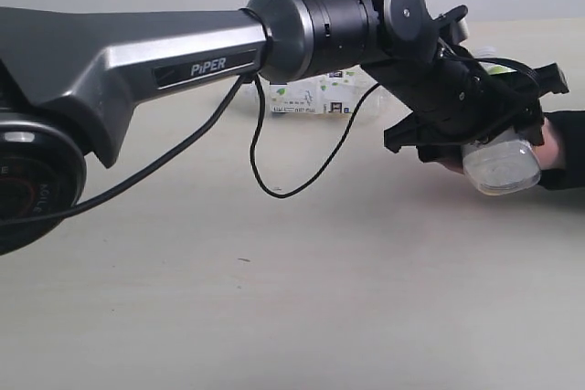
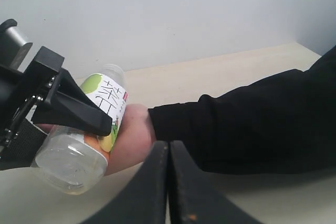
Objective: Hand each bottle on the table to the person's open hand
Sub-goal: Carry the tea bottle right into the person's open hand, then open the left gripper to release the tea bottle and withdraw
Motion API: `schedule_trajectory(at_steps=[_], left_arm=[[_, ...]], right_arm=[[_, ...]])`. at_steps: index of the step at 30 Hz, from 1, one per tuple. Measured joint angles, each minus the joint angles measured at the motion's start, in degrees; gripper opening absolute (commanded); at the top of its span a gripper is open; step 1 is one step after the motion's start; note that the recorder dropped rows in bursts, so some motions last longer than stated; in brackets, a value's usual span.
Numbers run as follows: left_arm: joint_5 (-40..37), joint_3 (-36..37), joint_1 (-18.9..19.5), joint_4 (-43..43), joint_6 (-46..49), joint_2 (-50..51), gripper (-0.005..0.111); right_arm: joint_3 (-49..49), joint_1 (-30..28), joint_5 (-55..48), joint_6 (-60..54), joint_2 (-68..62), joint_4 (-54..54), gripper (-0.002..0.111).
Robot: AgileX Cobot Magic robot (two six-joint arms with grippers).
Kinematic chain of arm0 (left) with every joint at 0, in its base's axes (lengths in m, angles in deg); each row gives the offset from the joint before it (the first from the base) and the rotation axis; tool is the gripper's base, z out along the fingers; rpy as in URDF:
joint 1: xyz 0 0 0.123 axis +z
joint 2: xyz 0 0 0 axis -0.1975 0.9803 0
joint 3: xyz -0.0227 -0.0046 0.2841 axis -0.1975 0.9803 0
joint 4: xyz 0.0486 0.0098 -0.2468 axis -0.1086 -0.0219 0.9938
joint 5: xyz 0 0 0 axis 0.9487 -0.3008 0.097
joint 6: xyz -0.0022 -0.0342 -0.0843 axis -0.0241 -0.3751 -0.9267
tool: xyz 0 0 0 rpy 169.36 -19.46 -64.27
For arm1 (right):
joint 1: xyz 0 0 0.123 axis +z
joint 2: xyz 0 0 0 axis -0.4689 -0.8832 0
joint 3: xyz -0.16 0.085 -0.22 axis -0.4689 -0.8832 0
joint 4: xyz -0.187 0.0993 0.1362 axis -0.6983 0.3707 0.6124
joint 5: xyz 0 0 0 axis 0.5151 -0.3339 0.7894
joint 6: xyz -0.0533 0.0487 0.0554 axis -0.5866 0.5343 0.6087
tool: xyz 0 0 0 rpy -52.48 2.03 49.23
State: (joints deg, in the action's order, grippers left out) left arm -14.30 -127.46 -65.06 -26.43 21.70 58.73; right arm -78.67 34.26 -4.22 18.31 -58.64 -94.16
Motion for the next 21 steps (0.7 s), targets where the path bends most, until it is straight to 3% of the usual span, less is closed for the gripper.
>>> schedule_trajectory(at_steps=[3, 13, 21], left_arm=[[0.00, 0.00, -0.11, 0.25, 1.66, 0.00, 0.091], [-1.82, 0.00, 0.27, 0.36, 3.57, 0.00, 0.090], [-7.91, 0.00, 2.74, -2.06, 5.47, -1.30, 0.090]], right_arm=[[0.00, 0.00, 0.00, 0.00, 0.00, 0.00, 0.000], [0.00, 0.00, 0.00, 0.00, 0.00, 0.00, 0.000], [0.00, 0.00, 0.00, 0.00, 0.00, 0.00, 0.000]])
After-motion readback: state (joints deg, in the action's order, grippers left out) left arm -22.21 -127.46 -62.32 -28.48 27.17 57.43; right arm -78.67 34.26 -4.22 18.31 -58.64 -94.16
